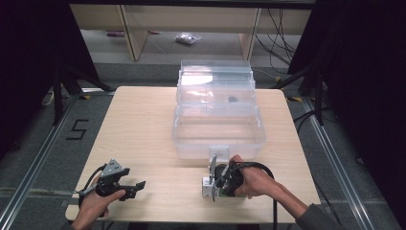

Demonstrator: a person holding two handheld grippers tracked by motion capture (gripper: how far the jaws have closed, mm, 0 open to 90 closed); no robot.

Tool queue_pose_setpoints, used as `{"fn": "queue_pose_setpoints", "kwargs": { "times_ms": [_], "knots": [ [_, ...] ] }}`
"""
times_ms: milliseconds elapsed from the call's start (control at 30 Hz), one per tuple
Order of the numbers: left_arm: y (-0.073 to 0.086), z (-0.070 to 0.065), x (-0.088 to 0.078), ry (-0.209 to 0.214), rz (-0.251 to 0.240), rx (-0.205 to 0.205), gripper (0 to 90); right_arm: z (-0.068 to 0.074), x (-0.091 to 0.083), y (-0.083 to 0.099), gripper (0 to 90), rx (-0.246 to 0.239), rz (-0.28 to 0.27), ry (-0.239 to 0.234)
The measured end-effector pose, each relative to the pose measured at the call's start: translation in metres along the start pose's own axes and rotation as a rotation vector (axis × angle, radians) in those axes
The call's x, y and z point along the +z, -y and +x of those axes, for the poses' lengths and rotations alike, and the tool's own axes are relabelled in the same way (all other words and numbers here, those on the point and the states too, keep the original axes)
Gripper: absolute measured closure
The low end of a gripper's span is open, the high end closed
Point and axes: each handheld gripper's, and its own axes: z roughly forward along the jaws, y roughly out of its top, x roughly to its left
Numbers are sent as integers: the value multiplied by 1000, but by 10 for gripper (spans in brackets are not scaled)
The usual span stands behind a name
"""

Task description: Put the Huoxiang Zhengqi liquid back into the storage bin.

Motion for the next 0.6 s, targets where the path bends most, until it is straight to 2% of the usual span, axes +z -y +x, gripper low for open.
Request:
{"fn": "queue_pose_setpoints", "kwargs": {
  "times_ms": [33, 67, 167, 200, 233, 333, 367, 400, 600],
  "knots": [
    [0, 0, 0, 0, 0, -1, 160, -2, -1, 0, 648, -16, -5, -4],
    [0, 0, 0, 0, 1, 0, 160, -1, -4, 1, 649, 9, 2, -4],
    [0, 0, 0, 0, 0, -1, 160, -3, -9, 4, 650, 10, -9, 0],
    [0, 0, 0, 0, 0, -1, 160, -3, -11, 4, 649, 21, 3, 0],
    [0, 0, 0, 0, -1, -2, 160, -4, -12, 5, 650, 10, -13, 2],
    [0, 0, 0, -2, 3, -5, 160, -7, -18, 8, 649, 24, -23, -4],
    [0, 0, 0, -2, 4, -7, 160, -11, -19, 10, 650, -3, -36, -8],
    [0, 0, 0, -2, 4, -6, 161, -10, -23, 10, 650, 34, -27, -7],
    [-1, 0, 0, -1, 8, -7, 160, -22, -38, 14, 650, -22, -63, 4]
  ]
}}
